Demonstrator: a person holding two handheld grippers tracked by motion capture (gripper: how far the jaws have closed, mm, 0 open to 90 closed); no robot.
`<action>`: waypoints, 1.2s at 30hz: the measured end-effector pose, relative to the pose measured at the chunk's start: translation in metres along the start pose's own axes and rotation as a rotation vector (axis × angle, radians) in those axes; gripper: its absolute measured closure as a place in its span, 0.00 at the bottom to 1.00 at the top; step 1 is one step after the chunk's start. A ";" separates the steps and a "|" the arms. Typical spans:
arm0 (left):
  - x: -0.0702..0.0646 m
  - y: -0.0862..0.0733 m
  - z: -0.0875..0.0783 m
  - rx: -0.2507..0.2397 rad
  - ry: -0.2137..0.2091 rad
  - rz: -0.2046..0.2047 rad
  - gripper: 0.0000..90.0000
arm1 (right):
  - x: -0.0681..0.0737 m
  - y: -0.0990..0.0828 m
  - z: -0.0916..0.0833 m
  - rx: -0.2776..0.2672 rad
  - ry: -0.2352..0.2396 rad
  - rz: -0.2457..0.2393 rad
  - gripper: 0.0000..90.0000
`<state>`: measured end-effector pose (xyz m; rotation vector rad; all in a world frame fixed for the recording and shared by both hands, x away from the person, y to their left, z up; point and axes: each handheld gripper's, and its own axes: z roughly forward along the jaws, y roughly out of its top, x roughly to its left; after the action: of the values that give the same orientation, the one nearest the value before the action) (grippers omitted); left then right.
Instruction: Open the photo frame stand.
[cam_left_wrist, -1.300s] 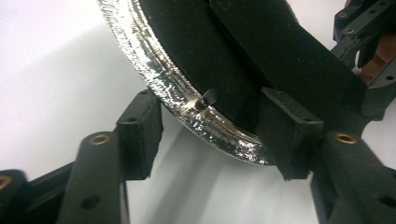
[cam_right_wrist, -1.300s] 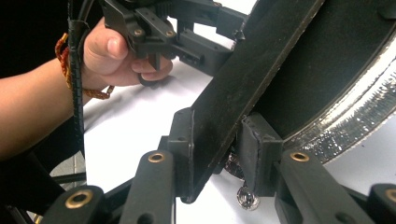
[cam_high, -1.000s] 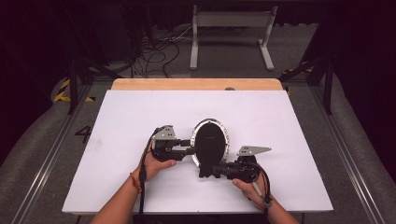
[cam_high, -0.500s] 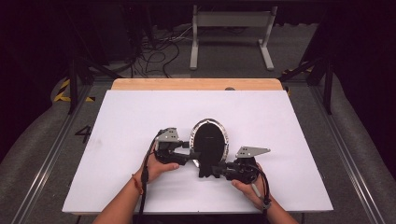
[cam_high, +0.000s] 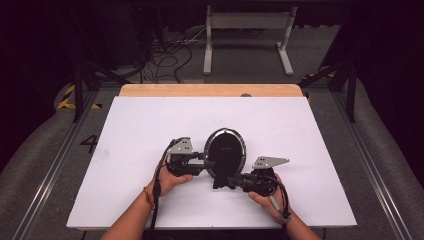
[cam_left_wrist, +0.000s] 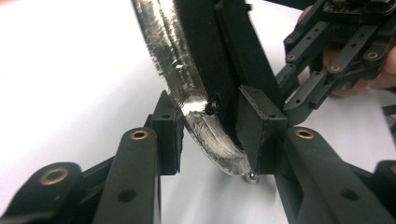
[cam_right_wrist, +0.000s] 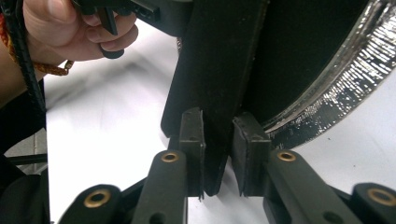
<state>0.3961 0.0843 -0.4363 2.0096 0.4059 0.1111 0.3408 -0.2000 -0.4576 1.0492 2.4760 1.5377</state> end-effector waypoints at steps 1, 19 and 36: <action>-0.002 0.001 -0.001 -0.001 0.014 0.013 0.70 | 0.000 0.000 0.000 -0.002 0.001 0.002 0.86; -0.015 0.006 -0.009 0.017 0.114 0.165 0.77 | 0.008 0.004 -0.002 0.023 -0.025 -0.072 0.87; -0.016 -0.005 0.008 0.091 0.106 0.137 0.73 | 0.011 0.005 -0.003 0.029 -0.031 -0.090 0.87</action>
<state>0.3821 0.0742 -0.4429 2.1267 0.3450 0.2908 0.3334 -0.1947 -0.4489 0.9437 2.4957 1.4534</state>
